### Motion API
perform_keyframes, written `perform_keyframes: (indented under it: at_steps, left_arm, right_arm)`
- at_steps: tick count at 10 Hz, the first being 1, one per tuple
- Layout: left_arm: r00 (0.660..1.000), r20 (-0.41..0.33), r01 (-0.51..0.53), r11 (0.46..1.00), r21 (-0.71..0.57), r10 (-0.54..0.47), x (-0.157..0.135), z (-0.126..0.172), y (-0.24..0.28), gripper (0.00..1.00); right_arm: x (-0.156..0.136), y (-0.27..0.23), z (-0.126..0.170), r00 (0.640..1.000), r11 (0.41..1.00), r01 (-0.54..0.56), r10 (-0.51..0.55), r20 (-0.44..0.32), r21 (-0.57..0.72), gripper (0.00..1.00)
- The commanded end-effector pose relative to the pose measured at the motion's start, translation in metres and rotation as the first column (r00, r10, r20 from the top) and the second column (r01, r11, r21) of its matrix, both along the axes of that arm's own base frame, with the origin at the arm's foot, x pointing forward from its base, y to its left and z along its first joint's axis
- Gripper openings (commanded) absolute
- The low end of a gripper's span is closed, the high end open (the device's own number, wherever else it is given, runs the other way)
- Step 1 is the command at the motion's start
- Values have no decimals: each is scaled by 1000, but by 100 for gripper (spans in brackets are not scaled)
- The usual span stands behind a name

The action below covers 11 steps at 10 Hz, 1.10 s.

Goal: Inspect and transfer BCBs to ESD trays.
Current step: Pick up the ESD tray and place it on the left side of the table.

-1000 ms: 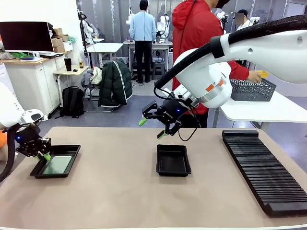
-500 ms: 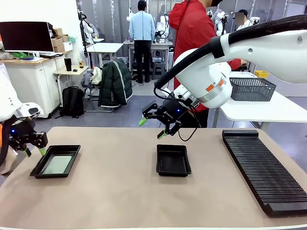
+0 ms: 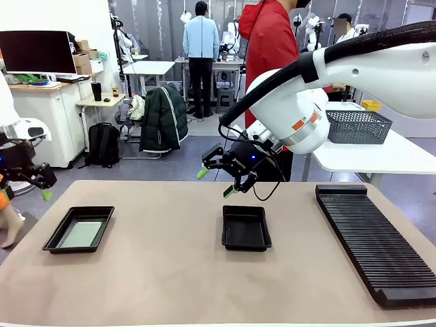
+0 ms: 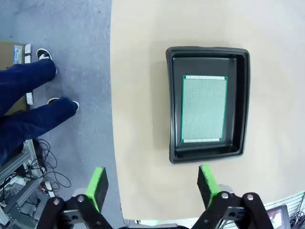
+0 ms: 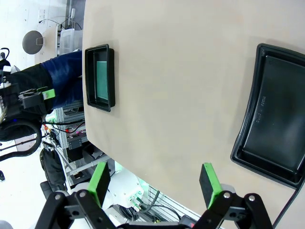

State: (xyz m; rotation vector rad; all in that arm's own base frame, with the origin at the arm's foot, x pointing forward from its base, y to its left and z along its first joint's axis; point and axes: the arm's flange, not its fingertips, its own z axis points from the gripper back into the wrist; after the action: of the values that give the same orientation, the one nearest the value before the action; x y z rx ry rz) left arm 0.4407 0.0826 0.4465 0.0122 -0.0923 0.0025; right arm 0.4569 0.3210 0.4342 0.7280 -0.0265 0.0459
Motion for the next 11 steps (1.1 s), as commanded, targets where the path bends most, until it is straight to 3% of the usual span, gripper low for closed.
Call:
perform_keyframes:
  at_steps: [1,6,9,11]
  left_arm:
    - [1000,-6,-2,1000,15,2,-10,25,0,100]
    - [1000,28,-11,998,64,9,-31,88,-6,100]
    - [1000,12,3,997,73,-4,-26,96,-6,100]
    - [999,46,12,999,46,-14,-31,97,-2,100]
  right_arm:
    - [-1,1,1,1000,1000,17,-17,-1,-18,100]
    - [-1,1,1,1000,1000,17,-17,-1,-18,100]
    - [-1,1,1,1000,1000,17,-17,-1,-18,100]
    - [-1,1,1,1000,1000,17,-17,-1,-18,100]
